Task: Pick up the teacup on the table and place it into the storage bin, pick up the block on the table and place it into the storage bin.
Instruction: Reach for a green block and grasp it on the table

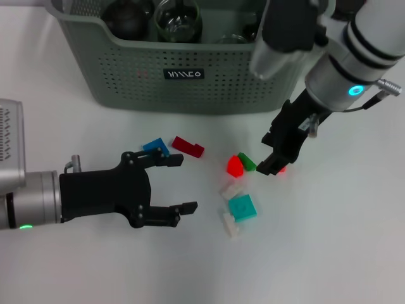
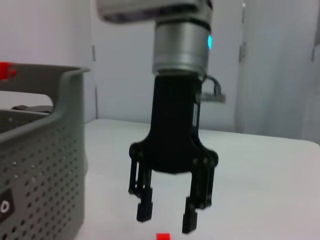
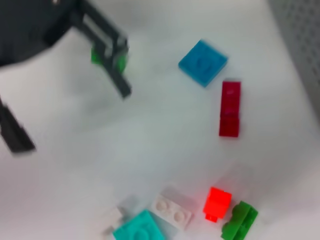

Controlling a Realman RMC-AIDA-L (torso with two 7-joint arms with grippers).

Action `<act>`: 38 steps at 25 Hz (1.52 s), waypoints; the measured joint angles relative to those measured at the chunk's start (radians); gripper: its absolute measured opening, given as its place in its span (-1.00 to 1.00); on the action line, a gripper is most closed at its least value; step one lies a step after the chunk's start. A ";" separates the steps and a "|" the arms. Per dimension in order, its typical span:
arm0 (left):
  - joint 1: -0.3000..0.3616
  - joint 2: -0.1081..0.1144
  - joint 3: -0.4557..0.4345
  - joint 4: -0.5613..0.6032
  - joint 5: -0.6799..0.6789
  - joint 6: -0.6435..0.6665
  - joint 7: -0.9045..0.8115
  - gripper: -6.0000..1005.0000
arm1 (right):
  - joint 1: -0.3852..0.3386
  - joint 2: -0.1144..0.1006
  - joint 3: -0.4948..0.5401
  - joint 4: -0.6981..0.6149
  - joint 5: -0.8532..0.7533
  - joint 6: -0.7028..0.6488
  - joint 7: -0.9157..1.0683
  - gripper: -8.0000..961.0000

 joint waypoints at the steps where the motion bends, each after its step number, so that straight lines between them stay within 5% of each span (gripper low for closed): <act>1: 0.000 -0.001 -0.019 -0.009 0.000 0.000 -0.001 0.72 | -0.002 0.000 -0.012 0.008 0.001 0.019 -0.022 0.29; 24: -0.011 -0.003 -0.142 -0.087 -0.002 -0.012 -0.027 0.72 | 0.026 0.003 -0.196 0.068 0.037 0.170 -0.309 0.34; 27: -0.011 -0.002 -0.152 -0.094 -0.002 -0.014 -0.028 0.72 | 0.036 0.003 -0.236 0.071 0.036 0.178 -0.323 0.73; 38: -0.012 -0.001 -0.157 -0.109 -0.003 -0.024 -0.032 0.72 | 0.081 0.005 -0.299 0.138 0.070 0.227 -0.386 0.96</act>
